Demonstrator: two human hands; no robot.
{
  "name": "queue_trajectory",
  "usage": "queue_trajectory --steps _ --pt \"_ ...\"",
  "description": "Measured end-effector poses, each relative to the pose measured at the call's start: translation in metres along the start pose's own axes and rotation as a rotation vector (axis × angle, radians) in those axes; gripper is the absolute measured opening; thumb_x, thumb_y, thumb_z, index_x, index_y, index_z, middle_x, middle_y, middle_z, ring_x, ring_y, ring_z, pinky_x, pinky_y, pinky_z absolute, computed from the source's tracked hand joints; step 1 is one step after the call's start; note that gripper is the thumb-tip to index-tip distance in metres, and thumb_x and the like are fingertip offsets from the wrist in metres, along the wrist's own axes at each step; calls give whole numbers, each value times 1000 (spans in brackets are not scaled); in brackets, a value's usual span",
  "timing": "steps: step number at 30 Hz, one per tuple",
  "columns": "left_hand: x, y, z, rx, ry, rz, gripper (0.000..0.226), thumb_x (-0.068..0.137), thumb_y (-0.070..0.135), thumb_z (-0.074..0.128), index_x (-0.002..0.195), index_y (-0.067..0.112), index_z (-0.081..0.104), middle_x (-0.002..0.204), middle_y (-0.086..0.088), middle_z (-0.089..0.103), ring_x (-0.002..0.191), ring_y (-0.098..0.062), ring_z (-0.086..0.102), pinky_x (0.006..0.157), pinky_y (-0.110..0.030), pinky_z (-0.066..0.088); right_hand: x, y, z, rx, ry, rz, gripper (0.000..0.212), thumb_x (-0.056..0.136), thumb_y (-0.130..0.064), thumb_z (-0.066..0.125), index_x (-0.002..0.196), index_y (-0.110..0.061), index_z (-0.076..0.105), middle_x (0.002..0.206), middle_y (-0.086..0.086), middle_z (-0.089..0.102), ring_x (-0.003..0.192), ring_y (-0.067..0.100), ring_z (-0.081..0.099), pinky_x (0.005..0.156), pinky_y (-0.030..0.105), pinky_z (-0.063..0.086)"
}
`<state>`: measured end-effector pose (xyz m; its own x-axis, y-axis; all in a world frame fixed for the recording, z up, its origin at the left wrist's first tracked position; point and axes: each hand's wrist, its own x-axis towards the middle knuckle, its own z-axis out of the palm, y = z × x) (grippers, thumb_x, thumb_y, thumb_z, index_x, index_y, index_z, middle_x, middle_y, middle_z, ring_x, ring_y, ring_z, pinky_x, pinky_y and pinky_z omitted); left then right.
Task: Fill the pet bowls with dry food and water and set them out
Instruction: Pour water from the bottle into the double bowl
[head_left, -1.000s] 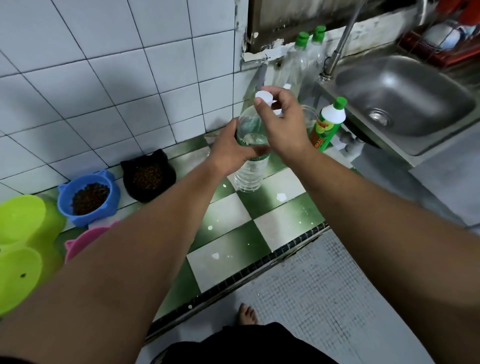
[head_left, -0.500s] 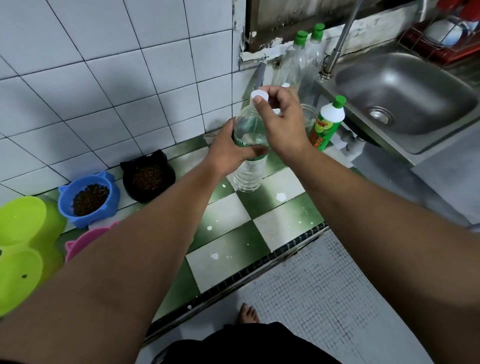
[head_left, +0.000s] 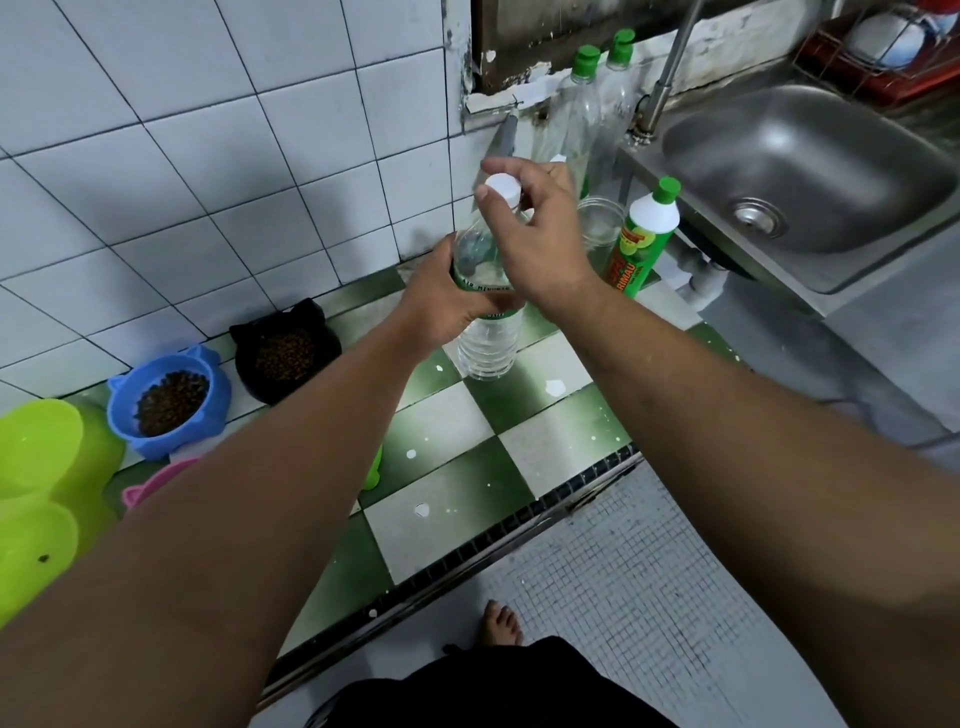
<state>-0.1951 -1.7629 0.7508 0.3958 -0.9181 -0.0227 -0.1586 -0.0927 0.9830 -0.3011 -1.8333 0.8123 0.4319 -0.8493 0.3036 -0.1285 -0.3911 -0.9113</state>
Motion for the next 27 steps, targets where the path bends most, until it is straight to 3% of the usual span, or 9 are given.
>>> queue_trajectory --steps 2,4,10,15,19,21,24,27 --pt "0 0 -1 0 -9 6 74 65 10 97 128 9 58 116 -6 75 101 -13 72 87 -26 57 0 0 -2 -42 -5 -30 36 94 -25 65 129 -18 65 111 10 49 100 9 52 94 12 42" --pt "0 -1 -1 -3 -11 13 75 65 8 96 129 7 57 117 -8 75 103 -15 73 87 -26 58 -1 2 -3 -69 2 -59 41 95 -25 63 135 -17 59 115 10 52 103 9 51 91 5 38" --pt "2 -3 -2 23 -13 28 75 63 16 99 127 11 59 115 -4 76 107 -21 73 94 -38 59 -4 9 -6 -47 21 -93 37 97 -24 60 132 -13 60 118 3 56 105 14 56 99 25 47" --pt "3 -5 -1 16 -9 37 73 64 13 97 127 10 59 113 -1 76 104 -14 73 86 -28 56 -5 9 -9 -4 73 -116 32 98 -21 58 129 -11 62 117 2 57 98 9 56 95 28 49" --pt "6 -9 -3 31 -10 35 84 59 29 102 130 16 60 122 -4 74 115 -24 71 103 -52 54 -4 15 -11 65 197 -104 28 99 -19 55 123 -9 65 115 3 59 104 18 59 97 37 50" --pt "7 -10 -4 52 -15 42 87 58 33 103 132 18 60 124 -3 73 118 -25 69 105 -55 52 -7 27 -14 66 255 -79 29 100 -16 51 125 -8 65 117 3 57 115 21 56 105 40 46" --pt "5 -11 -4 75 9 37 88 56 32 102 132 20 59 125 0 73 118 -21 69 105 -53 53 -23 58 -19 -66 280 -16 34 102 -17 47 132 -10 61 121 8 54 120 21 49 109 30 36" --pt "4 -12 -3 85 20 31 87 54 32 101 130 22 60 123 2 73 116 -19 70 104 -50 54 -46 99 -23 -270 183 48 34 103 -17 46 133 -12 61 118 10 53 112 21 43 94 18 27"
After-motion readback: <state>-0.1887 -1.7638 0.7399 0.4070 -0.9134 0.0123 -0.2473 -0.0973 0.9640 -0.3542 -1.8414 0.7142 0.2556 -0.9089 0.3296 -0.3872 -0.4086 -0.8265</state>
